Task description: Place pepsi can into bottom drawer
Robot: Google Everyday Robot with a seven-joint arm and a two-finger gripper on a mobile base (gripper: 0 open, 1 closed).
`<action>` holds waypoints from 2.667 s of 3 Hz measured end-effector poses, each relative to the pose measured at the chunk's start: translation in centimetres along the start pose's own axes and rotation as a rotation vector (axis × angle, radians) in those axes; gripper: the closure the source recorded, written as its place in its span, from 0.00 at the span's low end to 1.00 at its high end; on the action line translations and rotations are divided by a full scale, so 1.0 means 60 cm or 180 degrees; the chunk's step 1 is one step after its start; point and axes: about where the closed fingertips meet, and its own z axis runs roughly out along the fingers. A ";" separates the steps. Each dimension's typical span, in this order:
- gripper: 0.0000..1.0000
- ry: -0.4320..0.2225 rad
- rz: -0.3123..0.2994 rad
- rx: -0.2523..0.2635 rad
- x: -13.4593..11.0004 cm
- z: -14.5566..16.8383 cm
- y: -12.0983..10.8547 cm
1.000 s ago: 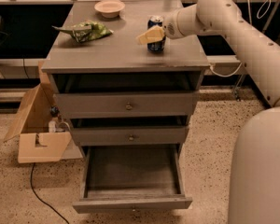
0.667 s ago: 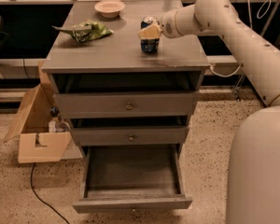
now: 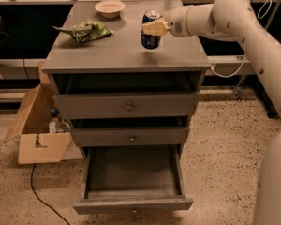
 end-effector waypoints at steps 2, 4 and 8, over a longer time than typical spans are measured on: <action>1.00 0.0166 -0.0736 -0.0525 -0.011 -0.181 0.132; 1.00 0.0434 -0.0630 -0.0787 0.044 -0.256 0.209; 1.00 0.1394 -0.0201 -0.0838 0.419 -0.159 0.285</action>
Offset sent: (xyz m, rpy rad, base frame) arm -0.1983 -0.0610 0.0285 -0.2714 -0.0796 0.2904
